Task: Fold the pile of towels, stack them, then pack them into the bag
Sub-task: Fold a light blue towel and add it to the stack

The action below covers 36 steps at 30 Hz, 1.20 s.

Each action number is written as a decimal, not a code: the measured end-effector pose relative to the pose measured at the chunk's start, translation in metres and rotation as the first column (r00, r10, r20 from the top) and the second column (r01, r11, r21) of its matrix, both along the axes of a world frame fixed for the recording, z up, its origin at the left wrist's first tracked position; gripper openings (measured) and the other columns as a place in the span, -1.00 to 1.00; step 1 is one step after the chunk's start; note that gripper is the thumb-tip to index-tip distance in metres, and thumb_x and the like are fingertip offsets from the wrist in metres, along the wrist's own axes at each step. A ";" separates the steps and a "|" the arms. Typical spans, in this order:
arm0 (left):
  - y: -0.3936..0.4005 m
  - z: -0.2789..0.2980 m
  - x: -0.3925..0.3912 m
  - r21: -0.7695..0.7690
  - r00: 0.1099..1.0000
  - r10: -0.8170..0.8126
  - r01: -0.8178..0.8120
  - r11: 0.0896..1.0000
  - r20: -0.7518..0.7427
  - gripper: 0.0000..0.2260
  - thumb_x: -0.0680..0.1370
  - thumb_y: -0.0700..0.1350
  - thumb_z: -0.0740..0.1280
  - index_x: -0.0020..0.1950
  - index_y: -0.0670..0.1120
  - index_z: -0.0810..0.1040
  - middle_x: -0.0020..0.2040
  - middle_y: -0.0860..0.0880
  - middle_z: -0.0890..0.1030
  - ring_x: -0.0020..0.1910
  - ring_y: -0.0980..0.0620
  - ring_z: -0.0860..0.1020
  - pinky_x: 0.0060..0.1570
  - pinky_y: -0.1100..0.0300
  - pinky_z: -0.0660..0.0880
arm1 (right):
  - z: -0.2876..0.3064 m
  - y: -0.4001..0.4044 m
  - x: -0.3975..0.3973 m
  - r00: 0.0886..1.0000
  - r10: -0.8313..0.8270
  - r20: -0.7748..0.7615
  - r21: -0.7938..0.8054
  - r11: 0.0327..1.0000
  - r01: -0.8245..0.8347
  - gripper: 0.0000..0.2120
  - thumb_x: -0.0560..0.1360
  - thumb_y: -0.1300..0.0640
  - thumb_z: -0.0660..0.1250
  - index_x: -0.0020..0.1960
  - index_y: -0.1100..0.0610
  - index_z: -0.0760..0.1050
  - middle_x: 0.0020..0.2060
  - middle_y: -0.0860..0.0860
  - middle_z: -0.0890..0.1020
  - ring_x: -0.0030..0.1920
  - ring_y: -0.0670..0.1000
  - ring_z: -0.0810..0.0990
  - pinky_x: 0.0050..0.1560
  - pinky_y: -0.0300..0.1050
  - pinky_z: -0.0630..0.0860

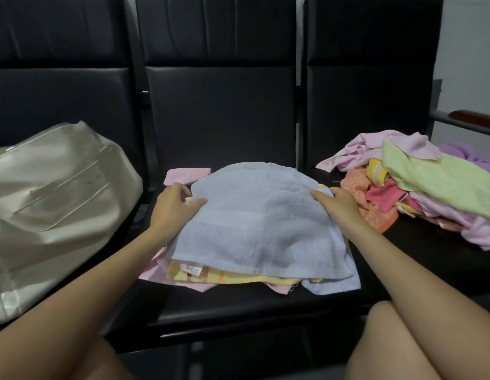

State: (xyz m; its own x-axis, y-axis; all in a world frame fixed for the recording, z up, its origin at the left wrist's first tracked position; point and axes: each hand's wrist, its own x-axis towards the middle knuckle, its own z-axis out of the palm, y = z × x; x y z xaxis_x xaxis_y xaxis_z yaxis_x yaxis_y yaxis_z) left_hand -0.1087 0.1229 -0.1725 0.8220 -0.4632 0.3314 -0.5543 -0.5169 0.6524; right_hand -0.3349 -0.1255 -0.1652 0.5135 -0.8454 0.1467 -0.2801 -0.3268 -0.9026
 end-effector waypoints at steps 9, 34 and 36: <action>0.001 0.021 -0.065 0.078 0.836 -0.420 0.421 0.904 0.354 -0.88 0.54 0.04 0.29 -0.01 0.03 0.56 -0.02 0.11 0.45 -0.01 0.12 0.43 -0.06 0.20 0.40 | -0.001 -0.007 -0.025 0.981 -0.065 -0.180 -0.145 0.989 0.039 -0.64 0.43 -0.06 0.43 0.10 0.15 0.52 -0.14 0.00 0.57 -0.12 0.00 0.52 -0.22 -0.12 0.42; 0.020 0.011 -0.062 0.091 0.800 -0.589 0.582 0.808 0.118 -0.78 0.65 -0.04 0.18 -0.20 0.08 0.43 -0.29 0.21 0.52 -0.30 0.22 0.49 -0.24 0.25 0.39 | 0.013 0.067 -0.027 0.688 0.481 -0.543 -0.293 0.660 -0.692 -0.72 0.62 0.11 0.18 -0.27 0.06 0.34 -0.37 -0.08 0.42 -0.35 -0.14 0.37 -0.30 -0.23 0.30; 0.015 0.032 -0.063 -0.044 0.844 -0.524 0.531 0.846 0.113 -0.79 0.64 -0.10 0.22 -0.18 0.05 0.49 -0.35 0.22 0.54 -0.42 0.22 0.49 -0.32 0.29 0.38 | 0.026 0.061 -0.029 0.753 0.506 -0.421 -0.286 0.714 -0.639 -0.79 0.62 0.16 0.19 -0.20 0.09 0.41 -0.33 -0.10 0.44 -0.34 -0.20 0.38 -0.28 -0.32 0.32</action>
State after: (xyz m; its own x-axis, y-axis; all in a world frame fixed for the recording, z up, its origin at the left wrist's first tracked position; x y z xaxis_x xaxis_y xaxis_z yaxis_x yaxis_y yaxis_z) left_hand -0.1719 0.1378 -0.1401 0.4237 -0.7904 0.4424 -0.7901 -0.0837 0.6073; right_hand -0.3640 -0.0643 -0.1388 0.9500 -0.2727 0.1520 -0.1425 -0.8120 -0.5660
